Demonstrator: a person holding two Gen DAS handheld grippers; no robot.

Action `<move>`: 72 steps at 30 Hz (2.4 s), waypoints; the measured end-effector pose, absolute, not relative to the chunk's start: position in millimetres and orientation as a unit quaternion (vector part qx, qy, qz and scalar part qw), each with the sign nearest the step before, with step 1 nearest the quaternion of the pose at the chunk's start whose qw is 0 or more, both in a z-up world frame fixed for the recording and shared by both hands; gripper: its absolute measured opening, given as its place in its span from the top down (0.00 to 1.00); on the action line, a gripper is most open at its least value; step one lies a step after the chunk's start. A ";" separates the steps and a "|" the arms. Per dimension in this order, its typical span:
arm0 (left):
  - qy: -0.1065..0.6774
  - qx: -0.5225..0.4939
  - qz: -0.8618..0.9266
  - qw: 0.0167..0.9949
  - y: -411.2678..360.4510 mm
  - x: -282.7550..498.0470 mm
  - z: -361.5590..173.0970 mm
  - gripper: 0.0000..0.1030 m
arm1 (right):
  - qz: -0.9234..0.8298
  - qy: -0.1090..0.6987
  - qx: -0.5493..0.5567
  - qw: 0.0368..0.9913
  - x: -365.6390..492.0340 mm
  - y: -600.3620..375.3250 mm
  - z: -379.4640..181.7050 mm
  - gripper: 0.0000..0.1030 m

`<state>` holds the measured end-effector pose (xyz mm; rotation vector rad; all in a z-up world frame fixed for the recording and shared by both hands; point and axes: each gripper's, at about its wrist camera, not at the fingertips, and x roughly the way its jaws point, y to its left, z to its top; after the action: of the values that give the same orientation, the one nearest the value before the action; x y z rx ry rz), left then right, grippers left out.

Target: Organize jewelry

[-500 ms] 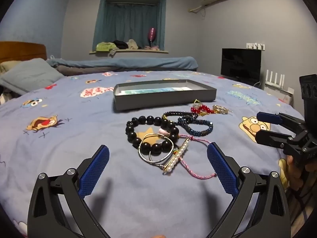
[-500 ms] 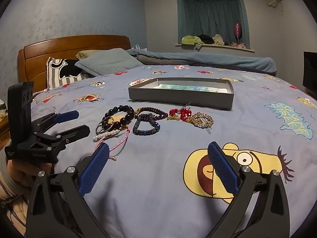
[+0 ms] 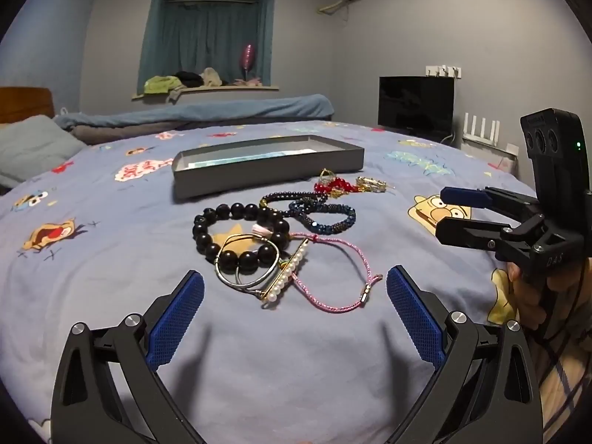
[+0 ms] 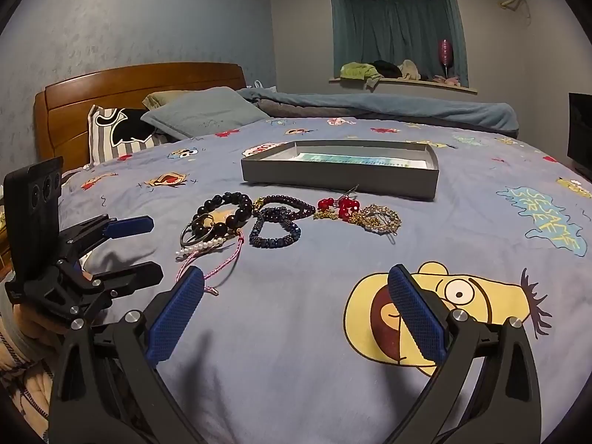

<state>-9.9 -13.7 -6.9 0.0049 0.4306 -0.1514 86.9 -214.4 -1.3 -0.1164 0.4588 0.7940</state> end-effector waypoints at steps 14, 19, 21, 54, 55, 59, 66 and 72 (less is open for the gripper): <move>0.215 0.002 -0.073 0.974 -14.2 -5.1 -9.7 0.05 | 0.384 0.223 -0.058 0.894 86.2 -211.5 -2.1 0.04; 0.216 0.003 -0.074 0.974 -14.4 -5.5 -9.2 0.05 | 0.387 0.223 -0.059 0.893 84.8 -211.5 -2.5 0.04; 0.216 0.003 -0.073 0.974 -14.5 -5.4 -9.6 0.05 | 0.388 0.223 -0.059 0.892 84.2 -211.7 -2.2 0.04; 0.226 0.005 -0.076 0.971 -13.1 0.2 -16.6 0.05 | 0.397 0.229 -0.061 0.887 82.7 -209.3 -0.2 0.04; 0.226 0.006 -0.076 0.971 -13.4 0.4 -16.7 0.05 | 0.397 0.229 -0.061 0.887 82.7 -209.3 -0.2 0.04; 0.226 0.006 -0.076 0.971 -14.9 0.7 -17.2 0.05 | 0.397 0.229 -0.061 0.887 83.0 -209.4 -0.3 0.04; 0.226 0.006 -0.076 0.971 -14.7 1.0 -16.6 0.05 | 0.397 0.229 -0.061 0.887 82.9 -209.3 -0.2 0.04; 0.226 0.006 -0.076 0.971 -14.7 1.1 -16.4 0.05 | 0.397 0.229 -0.061 0.887 82.9 -209.5 0.0 0.04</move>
<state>1.1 -14.7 -16.4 0.0130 0.4570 -0.1535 82.9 -209.5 0.0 -0.1269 0.4768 0.8248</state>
